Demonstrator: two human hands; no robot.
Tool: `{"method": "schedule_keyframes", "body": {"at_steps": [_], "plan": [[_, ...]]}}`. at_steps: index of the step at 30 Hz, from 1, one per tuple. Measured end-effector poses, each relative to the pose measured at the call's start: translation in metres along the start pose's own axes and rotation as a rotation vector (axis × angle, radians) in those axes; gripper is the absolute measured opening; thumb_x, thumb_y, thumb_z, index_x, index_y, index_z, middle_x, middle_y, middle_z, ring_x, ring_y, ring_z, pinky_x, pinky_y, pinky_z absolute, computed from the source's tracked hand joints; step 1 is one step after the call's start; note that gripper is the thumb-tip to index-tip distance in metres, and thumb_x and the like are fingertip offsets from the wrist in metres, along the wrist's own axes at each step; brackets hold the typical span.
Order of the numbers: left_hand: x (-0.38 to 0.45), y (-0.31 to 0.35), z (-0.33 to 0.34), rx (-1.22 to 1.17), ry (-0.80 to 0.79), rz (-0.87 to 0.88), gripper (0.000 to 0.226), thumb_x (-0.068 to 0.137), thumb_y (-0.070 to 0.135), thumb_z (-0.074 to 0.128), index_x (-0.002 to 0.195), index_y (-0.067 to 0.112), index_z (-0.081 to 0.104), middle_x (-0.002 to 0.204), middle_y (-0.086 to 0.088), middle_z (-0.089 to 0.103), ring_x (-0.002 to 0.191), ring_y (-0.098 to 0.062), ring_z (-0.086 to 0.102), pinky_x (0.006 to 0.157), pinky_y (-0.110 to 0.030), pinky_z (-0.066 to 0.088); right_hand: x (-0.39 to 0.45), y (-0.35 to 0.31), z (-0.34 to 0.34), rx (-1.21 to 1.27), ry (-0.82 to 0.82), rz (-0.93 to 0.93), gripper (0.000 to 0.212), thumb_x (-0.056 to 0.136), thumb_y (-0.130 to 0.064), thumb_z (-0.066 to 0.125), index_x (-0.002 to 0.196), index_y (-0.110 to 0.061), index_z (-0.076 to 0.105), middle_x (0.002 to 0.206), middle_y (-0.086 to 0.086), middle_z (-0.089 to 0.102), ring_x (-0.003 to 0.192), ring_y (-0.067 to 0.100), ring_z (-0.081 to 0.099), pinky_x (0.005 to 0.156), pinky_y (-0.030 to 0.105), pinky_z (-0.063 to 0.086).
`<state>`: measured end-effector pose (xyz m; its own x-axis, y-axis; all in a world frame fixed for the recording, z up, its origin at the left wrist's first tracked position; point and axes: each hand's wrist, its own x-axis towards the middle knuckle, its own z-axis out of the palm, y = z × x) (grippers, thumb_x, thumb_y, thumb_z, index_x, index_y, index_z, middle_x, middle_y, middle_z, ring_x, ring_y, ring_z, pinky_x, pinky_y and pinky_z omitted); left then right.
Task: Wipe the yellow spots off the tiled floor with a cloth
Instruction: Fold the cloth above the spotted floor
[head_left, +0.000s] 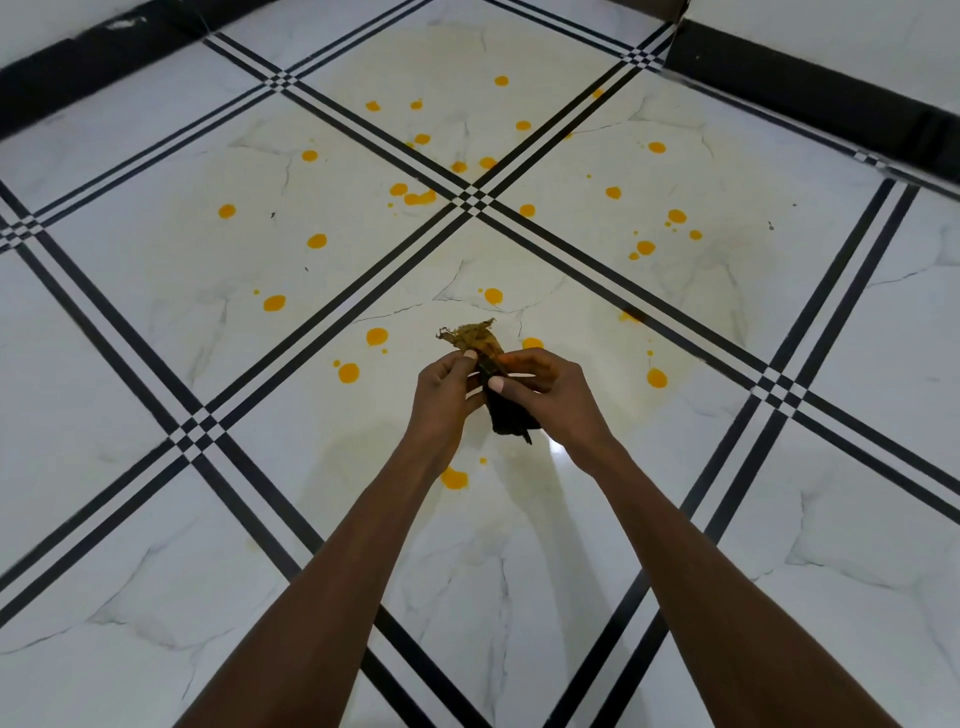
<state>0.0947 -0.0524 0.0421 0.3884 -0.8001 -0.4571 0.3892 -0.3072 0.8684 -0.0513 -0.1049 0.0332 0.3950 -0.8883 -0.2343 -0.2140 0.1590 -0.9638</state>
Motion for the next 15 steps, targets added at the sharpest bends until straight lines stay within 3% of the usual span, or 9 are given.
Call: {"method": "schedule_keyframes", "body": {"at_steps": [5,9,12,15], "plan": [[0.002,-0.004,0.001,-0.05,0.038,-0.053,0.033,0.107,0.019,0.046,0.121,0.003,0.072,0.12,-0.017,0.073,0.112,-0.024,0.069,0.088,-0.033,0.058,-0.003,0.006,0.003,0.097,0.003,0.106,0.021,0.091,-0.026,0.081,0.105,-0.01,0.079,0.101,0.005,0.08,0.101,0.023,0.077,0.094,0.041,0.062],[0.005,-0.004,0.001,-0.031,-0.005,-0.065,0.034,0.102,0.031,0.062,0.125,0.007,0.071,0.123,-0.014,0.073,0.116,-0.023,0.069,0.09,-0.034,0.06,0.0,-0.001,0.002,0.065,-0.017,0.152,0.016,0.101,-0.032,0.067,0.107,-0.018,0.072,0.106,0.006,0.078,0.104,0.024,0.075,0.095,0.044,0.061],[0.016,-0.003,0.0,-0.065,0.064,-0.094,0.031,0.105,0.022,0.059,0.132,0.007,0.062,0.127,-0.015,0.07,0.121,-0.028,0.067,0.089,-0.039,0.061,0.006,-0.012,-0.011,0.115,0.031,0.222,0.011,0.108,-0.035,0.052,0.104,-0.028,0.059,0.115,0.018,0.071,0.11,0.039,0.07,0.078,0.047,0.059],[0.026,0.0,-0.003,-0.087,0.122,-0.133,0.033,0.106,0.02,0.054,0.137,0.009,0.058,0.128,-0.013,0.07,0.118,-0.028,0.068,0.092,-0.044,0.061,0.005,-0.019,-0.039,0.208,0.133,0.284,0.016,0.112,-0.034,0.043,0.118,-0.025,0.053,0.11,0.018,0.071,0.098,0.033,0.071,0.063,0.035,0.057]]}}
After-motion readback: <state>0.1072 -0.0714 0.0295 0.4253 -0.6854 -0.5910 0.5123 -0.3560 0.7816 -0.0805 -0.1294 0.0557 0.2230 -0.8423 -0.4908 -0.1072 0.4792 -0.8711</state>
